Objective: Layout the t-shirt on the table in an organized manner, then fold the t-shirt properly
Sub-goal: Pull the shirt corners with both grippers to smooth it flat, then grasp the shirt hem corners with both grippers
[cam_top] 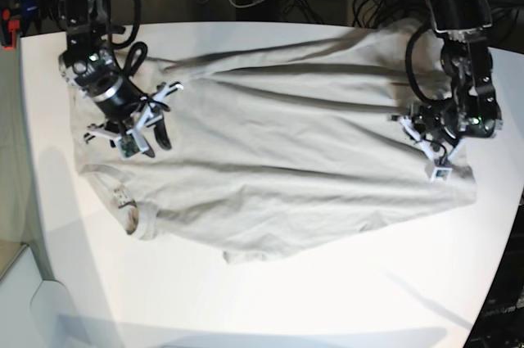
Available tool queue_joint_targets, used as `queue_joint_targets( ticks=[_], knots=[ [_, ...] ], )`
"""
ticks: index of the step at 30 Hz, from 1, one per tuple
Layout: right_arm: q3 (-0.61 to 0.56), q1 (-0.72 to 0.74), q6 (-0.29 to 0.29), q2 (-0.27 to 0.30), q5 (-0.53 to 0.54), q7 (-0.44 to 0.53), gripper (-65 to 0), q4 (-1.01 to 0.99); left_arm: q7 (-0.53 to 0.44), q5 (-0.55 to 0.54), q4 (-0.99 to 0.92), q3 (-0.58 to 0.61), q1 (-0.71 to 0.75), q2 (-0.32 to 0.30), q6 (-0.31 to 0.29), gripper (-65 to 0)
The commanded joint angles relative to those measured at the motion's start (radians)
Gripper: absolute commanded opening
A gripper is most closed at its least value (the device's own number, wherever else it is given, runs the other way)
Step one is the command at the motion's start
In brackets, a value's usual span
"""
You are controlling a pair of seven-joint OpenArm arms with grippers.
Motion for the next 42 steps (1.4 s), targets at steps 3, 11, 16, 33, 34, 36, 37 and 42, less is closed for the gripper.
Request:
queue_joint_targets(
  ticks=[3,11,16,33,34,36,37,42],
  knots=[
    [0.008,0.008,-0.007,0.029,0.008,0.013,-45.3,-0.044,-0.005,0.077,-0.013,-0.005,0.0,-0.025,-0.004,-54.9],
    [-0.048,-0.054,0.028,0.037,0.008,0.021,-45.4,-0.067,-0.005,0.116,-0.005,-0.005,0.086,-0.12,-0.004,-54.9],
    [-0.061,-0.117,0.228,0.042,0.007,0.02,-45.6,-0.005,-0.005,0.115,-0.005,-0.009,0.085,-0.181,-0.004,-54.9],
    [-0.055,-0.132,0.231,0.016,0.007,0.015,-45.3,0.102,0.087,0.115,0.227,-0.014,0.057,-0.111,-0.004,-54.7],
    [-0.055,-0.115,0.231,0.014,0.007,0.015,-45.3,0.102,0.087,0.116,0.225,-0.014,0.058,-0.111,-0.004,-54.7],
    [-0.055,-0.083,0.231,0.013,0.007,0.015,-45.3,0.101,0.087,0.116,0.223,-0.015,0.078,-0.114,-0.004,-54.7],
    [-0.055,-0.057,0.231,0.013,0.008,0.013,-45.3,0.099,0.087,0.116,0.23,-0.015,0.095,-0.115,-0.004,-54.7],
    [-0.057,0.126,0.231,-0.034,0.007,0.0,-45.3,-0.016,0.087,0.116,0.262,-0.022,0.155,-0.115,-0.004,-54.8]
  ],
)
